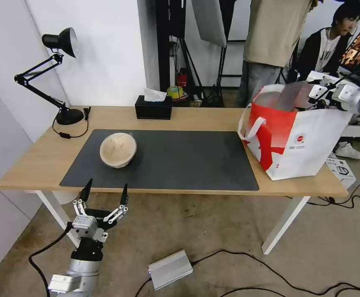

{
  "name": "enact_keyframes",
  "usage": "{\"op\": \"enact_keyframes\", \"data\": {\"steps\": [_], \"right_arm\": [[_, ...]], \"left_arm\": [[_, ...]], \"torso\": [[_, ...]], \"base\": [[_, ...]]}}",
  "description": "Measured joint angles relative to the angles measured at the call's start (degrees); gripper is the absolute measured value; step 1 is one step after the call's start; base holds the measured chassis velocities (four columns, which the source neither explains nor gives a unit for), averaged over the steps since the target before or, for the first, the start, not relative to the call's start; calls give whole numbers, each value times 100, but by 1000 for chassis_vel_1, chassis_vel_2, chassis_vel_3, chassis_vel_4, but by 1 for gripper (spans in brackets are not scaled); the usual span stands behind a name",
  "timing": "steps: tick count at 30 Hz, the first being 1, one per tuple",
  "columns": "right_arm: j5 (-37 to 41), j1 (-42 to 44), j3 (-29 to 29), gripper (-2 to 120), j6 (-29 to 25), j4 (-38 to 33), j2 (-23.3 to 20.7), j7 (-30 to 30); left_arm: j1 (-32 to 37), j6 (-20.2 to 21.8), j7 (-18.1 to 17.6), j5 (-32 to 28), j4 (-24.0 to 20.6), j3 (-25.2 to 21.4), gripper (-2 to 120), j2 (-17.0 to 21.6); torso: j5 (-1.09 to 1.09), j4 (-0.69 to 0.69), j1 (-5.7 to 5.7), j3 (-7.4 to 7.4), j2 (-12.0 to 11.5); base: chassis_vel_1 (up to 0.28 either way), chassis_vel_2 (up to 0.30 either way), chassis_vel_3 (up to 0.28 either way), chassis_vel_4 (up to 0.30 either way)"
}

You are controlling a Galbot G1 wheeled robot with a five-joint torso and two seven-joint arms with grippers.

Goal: Pick up the trash from the table and place it into the takeout bag.

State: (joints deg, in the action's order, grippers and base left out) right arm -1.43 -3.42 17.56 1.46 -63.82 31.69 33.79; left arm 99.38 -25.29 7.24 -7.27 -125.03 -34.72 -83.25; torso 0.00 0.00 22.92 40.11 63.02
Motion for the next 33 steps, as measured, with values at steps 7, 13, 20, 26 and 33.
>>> {"op": "enact_keyframes", "data": {"steps": [7,13,20,26,33], "right_arm": [[25,82,-137,97,-1,-125,-49,2],[253,125,-283,97,7,-320,-145,5],[640,459,-656,97,27,-661,-317,-62],[1201,1144,-1332,96,264,-1464,-591,-242],[1826,2213,-2265,95,433,-2438,-753,-723]], "left_arm": [[32,2,0,-6,-26,-34,100,-2],[20,2,0,-10,-38,-41,100,0],[41,4,0,-10,-64,-46,100,-21],[57,11,-6,-10,-115,-66,100,-27],[86,40,-23,34,-150,-48,100,-78]], "torso": [[0,0,0,0,0],[0,0,0,0,0],[0,0,0,0,0],[0,-1,0,0,0],[0,0,0,0,1]], "base": [[0,0,0,0],[0,0,0,0],[0,0,0,0],[0,0,0,0],[0,0,0,0]]}}
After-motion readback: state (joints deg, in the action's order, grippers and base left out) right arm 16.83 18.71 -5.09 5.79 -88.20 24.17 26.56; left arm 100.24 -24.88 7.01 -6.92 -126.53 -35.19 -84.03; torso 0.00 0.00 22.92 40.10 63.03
